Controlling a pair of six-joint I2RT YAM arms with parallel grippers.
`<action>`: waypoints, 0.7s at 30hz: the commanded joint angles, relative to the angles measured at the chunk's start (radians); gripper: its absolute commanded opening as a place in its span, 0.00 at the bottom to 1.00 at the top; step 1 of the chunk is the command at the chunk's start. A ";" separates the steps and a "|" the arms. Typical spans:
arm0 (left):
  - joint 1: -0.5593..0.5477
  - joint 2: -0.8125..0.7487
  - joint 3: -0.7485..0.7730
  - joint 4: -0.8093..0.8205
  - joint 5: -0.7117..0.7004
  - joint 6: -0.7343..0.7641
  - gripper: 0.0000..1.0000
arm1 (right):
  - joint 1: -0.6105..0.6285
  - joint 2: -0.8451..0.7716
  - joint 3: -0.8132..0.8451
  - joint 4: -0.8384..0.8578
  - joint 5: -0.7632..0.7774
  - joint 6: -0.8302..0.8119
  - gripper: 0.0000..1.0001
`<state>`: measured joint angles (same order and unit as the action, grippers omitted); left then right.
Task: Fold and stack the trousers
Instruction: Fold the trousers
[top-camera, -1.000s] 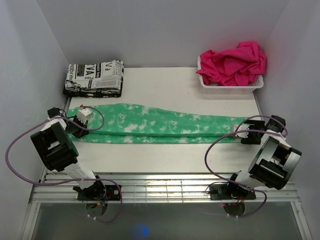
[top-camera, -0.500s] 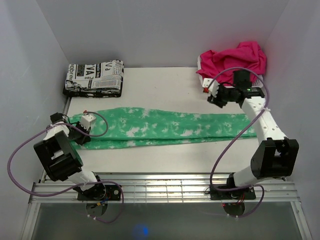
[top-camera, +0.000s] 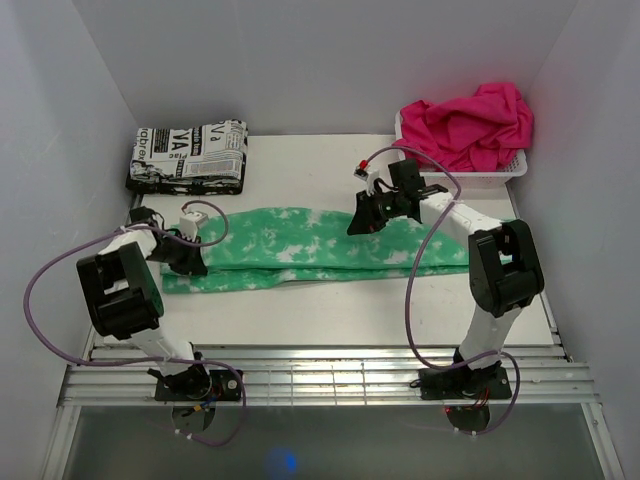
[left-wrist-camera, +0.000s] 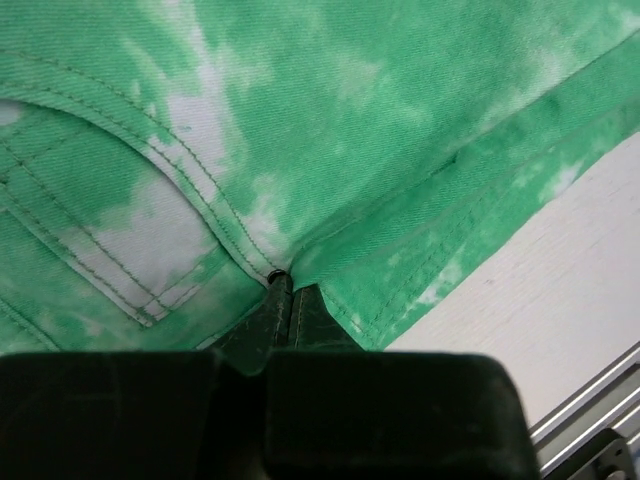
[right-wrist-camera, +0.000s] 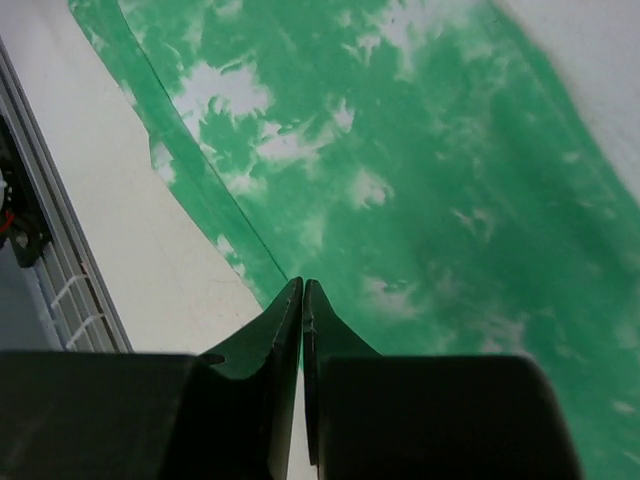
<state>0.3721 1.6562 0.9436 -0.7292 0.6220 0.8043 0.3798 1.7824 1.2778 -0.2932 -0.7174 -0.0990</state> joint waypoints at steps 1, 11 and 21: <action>-0.048 0.071 0.015 0.025 0.016 -0.115 0.00 | 0.074 -0.011 -0.006 0.136 -0.034 0.197 0.08; -0.048 0.172 0.185 -0.122 0.081 -0.139 0.00 | 0.507 -0.169 -0.254 0.656 0.499 0.084 0.08; -0.050 0.165 0.239 -0.213 0.110 -0.126 0.00 | 0.835 0.188 -0.216 1.095 0.895 -0.421 0.08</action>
<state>0.3305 1.8256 1.1481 -0.8875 0.6914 0.6666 1.1793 1.8668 1.0466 0.5339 -0.0357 -0.3164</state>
